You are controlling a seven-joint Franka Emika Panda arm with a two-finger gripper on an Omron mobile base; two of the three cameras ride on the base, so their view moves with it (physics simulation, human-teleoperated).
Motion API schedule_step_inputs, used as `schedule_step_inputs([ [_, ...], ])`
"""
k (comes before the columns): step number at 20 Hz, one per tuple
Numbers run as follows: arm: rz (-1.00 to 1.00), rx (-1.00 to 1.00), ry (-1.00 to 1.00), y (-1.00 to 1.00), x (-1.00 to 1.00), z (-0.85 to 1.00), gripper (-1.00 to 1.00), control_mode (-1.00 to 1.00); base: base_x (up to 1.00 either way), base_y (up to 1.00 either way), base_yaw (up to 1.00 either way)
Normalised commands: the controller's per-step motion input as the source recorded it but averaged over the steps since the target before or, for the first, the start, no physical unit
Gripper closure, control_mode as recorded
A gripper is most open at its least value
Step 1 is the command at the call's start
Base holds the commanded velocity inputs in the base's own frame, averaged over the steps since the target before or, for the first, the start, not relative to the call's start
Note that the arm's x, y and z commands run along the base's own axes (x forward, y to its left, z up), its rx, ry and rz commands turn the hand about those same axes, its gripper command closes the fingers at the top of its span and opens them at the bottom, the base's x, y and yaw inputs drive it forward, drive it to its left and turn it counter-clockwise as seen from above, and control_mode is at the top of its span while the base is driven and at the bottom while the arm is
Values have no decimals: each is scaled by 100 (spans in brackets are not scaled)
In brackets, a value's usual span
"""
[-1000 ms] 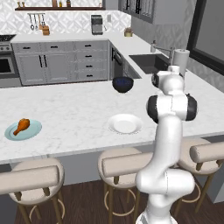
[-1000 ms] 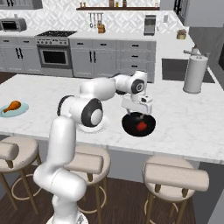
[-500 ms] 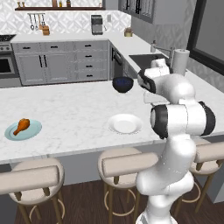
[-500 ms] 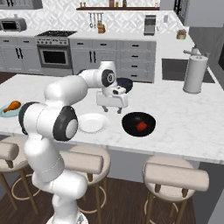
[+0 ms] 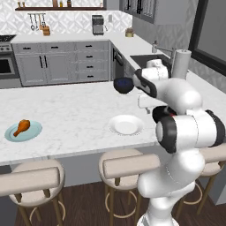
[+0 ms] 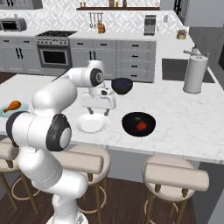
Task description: Pick the chicken drumstick and bell pepper from their plates and place them in the bowl. Then put the bowl in the fridge.
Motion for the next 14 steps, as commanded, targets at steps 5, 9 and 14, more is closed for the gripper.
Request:
schedule_step_inputs([
  [5,14,20,-6,34,-50,-12,-100,-100,0,0,0],
  [9,7,0,-26,52,-61,-7,-100,-100,0,0,0],
  [14,2,-8,-23,35,-63,-1,-100,-100,0,0,0],
])
